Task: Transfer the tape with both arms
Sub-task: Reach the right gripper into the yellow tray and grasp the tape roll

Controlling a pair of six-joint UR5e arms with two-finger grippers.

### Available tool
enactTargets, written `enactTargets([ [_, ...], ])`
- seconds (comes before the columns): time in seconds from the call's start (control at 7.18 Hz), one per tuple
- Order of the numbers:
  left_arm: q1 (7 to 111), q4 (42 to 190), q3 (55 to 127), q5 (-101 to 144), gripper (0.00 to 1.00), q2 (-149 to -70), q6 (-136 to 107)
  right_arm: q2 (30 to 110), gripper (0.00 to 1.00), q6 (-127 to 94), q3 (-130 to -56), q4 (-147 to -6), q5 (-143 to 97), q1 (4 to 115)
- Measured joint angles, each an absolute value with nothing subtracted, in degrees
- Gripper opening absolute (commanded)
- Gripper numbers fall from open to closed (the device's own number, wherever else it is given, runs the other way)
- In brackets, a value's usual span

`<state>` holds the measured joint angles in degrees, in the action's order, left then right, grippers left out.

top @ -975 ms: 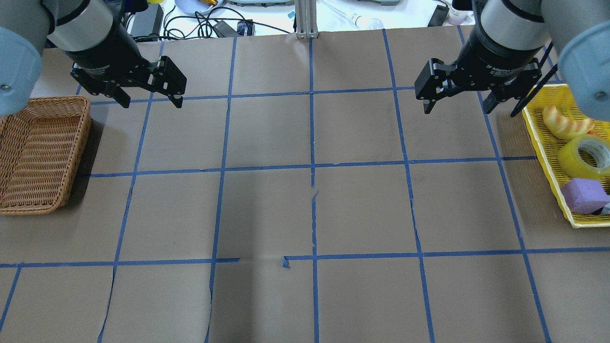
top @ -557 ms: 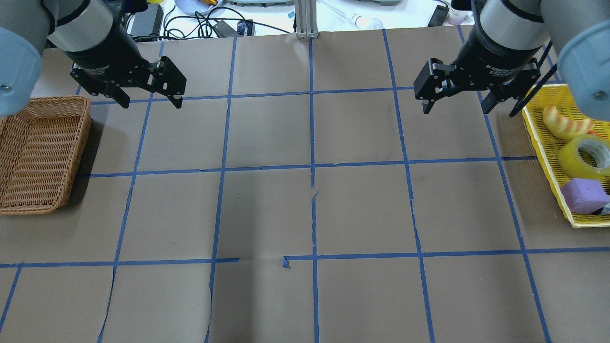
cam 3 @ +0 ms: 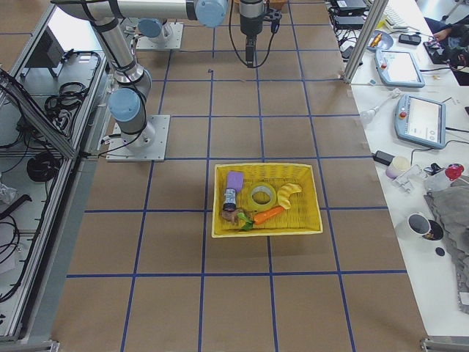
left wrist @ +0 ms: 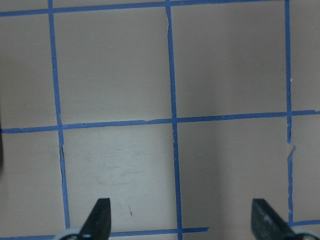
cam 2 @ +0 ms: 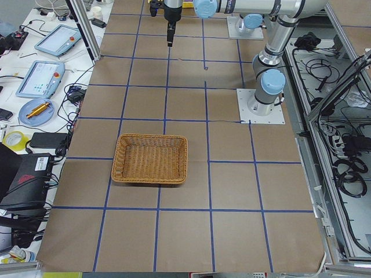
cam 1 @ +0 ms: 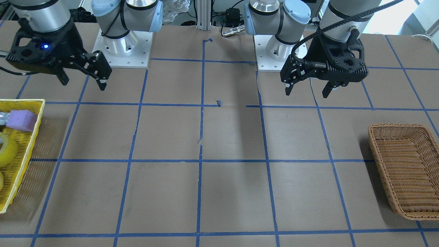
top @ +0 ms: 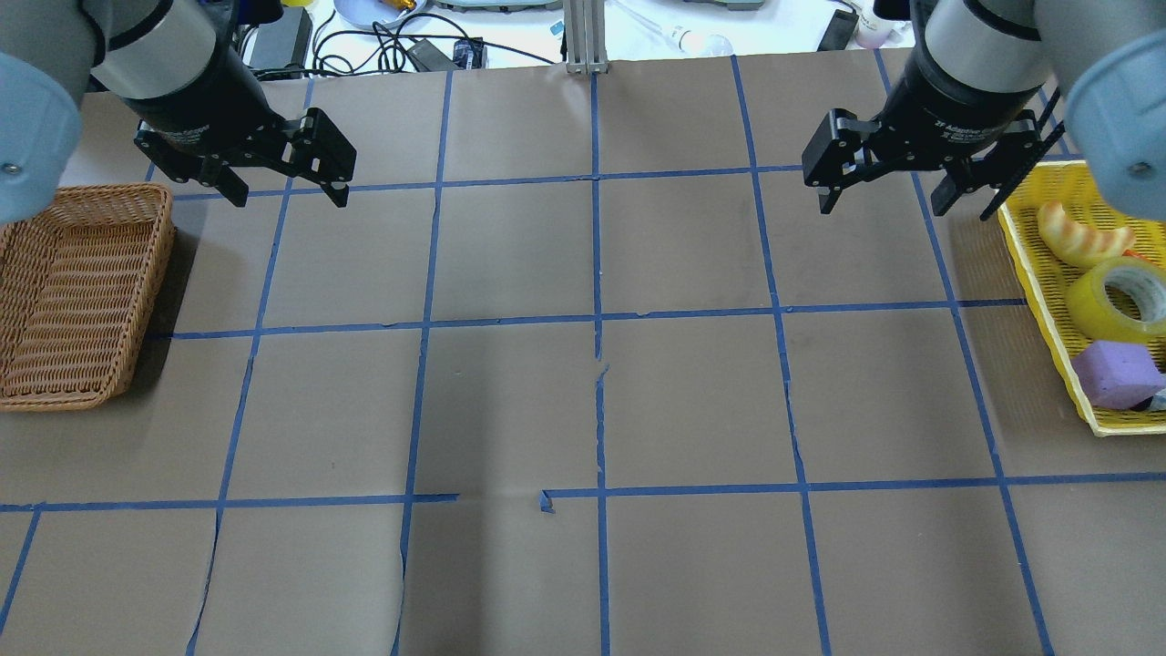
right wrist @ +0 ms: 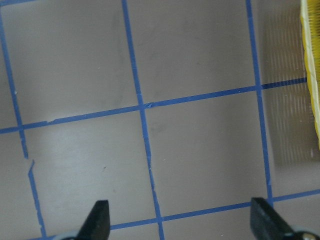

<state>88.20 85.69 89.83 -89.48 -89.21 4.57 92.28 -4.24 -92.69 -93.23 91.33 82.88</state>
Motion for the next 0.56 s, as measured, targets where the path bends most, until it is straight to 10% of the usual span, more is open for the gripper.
enactTargets([
  [0.56, 88.17, 85.69, 89.83, -89.55, 1.0, -89.13, 4.57, 80.03, 1.0, 5.4, -92.78, -100.22, 92.47, 59.28],
])
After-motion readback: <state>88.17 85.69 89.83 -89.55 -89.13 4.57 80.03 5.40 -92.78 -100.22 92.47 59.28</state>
